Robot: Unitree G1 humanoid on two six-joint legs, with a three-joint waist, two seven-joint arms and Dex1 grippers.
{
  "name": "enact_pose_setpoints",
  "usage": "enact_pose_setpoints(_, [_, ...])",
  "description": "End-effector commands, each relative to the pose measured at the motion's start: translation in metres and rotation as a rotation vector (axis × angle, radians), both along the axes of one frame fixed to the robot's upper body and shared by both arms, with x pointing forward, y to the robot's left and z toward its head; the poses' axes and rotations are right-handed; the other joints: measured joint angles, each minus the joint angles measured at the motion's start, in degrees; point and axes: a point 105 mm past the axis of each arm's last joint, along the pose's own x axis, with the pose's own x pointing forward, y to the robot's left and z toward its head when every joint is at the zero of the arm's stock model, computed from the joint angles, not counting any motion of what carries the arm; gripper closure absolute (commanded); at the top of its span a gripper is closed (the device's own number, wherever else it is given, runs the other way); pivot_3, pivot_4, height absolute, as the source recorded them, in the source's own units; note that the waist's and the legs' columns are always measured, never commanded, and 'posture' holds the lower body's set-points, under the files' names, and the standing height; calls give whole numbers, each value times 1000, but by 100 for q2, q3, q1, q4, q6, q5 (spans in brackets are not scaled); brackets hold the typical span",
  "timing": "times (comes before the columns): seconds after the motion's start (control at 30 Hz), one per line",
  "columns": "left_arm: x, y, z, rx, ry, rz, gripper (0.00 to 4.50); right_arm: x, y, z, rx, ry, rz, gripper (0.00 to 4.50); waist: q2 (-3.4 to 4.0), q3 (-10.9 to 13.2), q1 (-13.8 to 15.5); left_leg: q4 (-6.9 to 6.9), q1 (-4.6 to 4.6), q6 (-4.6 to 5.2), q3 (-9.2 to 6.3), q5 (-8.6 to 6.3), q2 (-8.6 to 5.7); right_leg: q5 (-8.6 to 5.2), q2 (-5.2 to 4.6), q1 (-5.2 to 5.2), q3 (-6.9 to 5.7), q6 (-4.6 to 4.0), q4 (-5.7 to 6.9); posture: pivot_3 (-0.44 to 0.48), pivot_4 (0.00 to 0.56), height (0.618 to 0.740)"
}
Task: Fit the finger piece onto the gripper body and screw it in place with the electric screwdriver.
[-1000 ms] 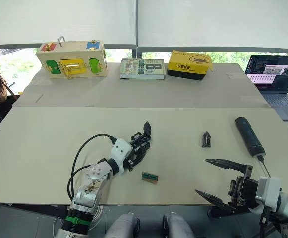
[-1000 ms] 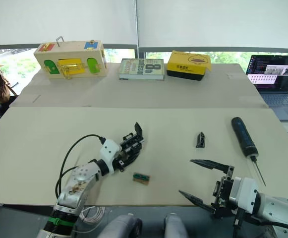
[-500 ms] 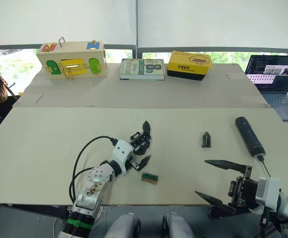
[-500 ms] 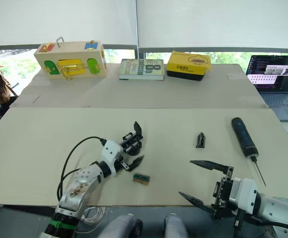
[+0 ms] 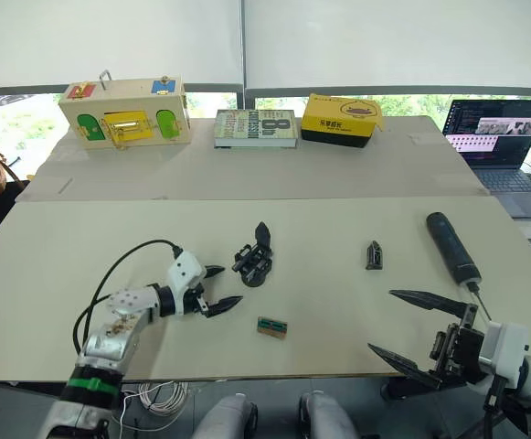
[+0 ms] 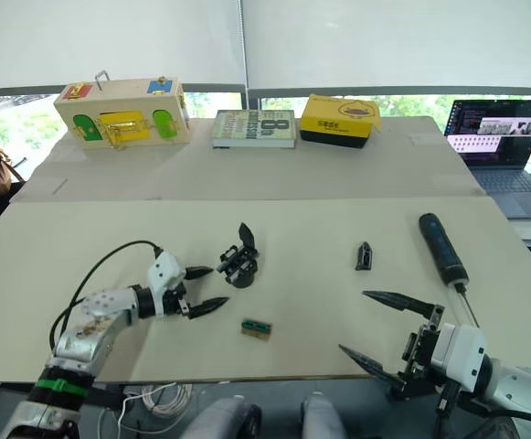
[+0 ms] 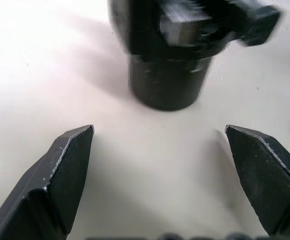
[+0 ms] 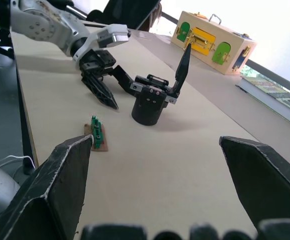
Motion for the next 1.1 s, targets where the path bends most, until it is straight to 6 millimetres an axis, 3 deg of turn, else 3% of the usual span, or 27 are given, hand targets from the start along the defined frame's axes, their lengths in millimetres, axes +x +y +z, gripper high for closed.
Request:
enact_pose_setpoints(0.03, [11, -4, 1, -4, -26, -74, 43, 0, -1, 7, -9, -25, -9, 0, -1, 0, 17, 0, -2, 0, 1, 0, -1, 1, 0, -2, 0, -1, -1, 0, 150, 740])
enact_pose_setpoints(0.2, [13, -22, 1, -2, -7, -302, 43, -1, -1, 9, -14, -31, -14, 0, -3, 1, 80, 0, -13, 1, 4, 0, -7, 4, -3, -7, 1, -4, -7, 0, 150, 740])
enact_pose_setpoints(0.4, [31, -42, 5, 16, -48, -373, 43, -3, -2, 11, -23, -33, -27, 0, -8, 4, 83, 0, -23, 4, 4, 0, -8, 5, -3, -11, -1, -4, -9, 0, 150, 740])
enact_pose_setpoints(0.67, [34, -56, 1, 10, -41, -410, 43, -5, -4, 14, -35, -39, -49, 0, -12, 6, 71, 1, -26, 8, 5, 0, -7, 6, -2, -12, -1, 0, -10, 0, 150, 740])
enact_pose_setpoints(0.77, [36, -51, 0, 22, -50, -389, 811, -7, -5, 14, -37, -36, -58, 0, -12, 6, 69, 1, -24, 8, 5, 0, -8, 6, -2, -10, -1, 1, -9, 0, 150, 740])
enact_pose_setpoints(0.87, [35, -44, -2, 32, -46, -379, 2152, -8, -4, 14, -37, -35, -61, 0, -13, 6, 50, 6, -20, 8, 5, 0, -7, 6, -2, -7, 0, 4, -8, 0, 150, 740])
enact_pose_setpoints(1.0, [31, -36, -1, 9, -53, -378, 2126, -8, -4, 13, -38, -34, -62, 0, -13, 6, -20, 7, -19, 8, 5, 1, -4, 7, 1, -8, 0, 5, -4, 0, 150, 740])
enact_pose_setpoints(1.1, [31, -46, 14, -98, -62, -338, 2126, -7, -5, 12, -40, -34, -60, 0, -12, 5, -92, 7, -19, 8, 5, 1, -3, 7, 2, -9, 3, 5, -4, 0, 150, 740])
